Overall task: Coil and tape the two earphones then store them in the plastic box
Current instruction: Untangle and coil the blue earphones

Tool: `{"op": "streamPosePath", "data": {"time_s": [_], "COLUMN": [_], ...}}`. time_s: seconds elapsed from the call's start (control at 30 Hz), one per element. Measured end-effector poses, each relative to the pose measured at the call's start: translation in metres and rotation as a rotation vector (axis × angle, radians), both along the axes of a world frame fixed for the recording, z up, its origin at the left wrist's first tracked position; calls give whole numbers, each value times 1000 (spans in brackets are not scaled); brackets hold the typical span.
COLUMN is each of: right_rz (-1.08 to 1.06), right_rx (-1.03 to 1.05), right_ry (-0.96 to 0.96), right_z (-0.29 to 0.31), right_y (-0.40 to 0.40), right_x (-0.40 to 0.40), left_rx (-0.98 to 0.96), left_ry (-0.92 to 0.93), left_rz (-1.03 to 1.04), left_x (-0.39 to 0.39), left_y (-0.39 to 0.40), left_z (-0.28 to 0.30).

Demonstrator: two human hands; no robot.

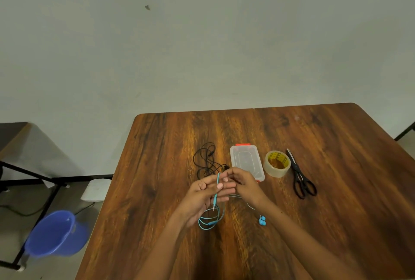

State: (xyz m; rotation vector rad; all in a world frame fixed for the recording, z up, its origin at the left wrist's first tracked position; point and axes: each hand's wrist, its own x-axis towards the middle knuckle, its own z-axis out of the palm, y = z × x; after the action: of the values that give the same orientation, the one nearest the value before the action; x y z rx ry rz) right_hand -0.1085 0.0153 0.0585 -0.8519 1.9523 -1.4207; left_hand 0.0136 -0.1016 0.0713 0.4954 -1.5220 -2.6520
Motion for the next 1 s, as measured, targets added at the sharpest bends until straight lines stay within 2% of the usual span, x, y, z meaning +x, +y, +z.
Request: {"op": "streamPosePath", "data": {"time_s": [0.23,0.4,0.57,0.8,1.0], "right_rz": [90,99,126,194,216], "right_rx": [118,187,340,421,448], "right_ry": [-15,117,338,471,647], "right_z": [-20,-31,-31,-23,-13], "right_y": [1,1,2,1,-1], "right_x": [16,27,29,30,23], "left_rx": [76,13,-45,-78,-225], "left_ry": [-14,-46,-123,-155,-195], "left_rz": [33,97,200,293,162], "left_x": [-3,-5,-3,-5,-3], "left_y": [-3,-7,-7,-7,-9], "left_z": [-2,-9,-19,-31,-34]}}
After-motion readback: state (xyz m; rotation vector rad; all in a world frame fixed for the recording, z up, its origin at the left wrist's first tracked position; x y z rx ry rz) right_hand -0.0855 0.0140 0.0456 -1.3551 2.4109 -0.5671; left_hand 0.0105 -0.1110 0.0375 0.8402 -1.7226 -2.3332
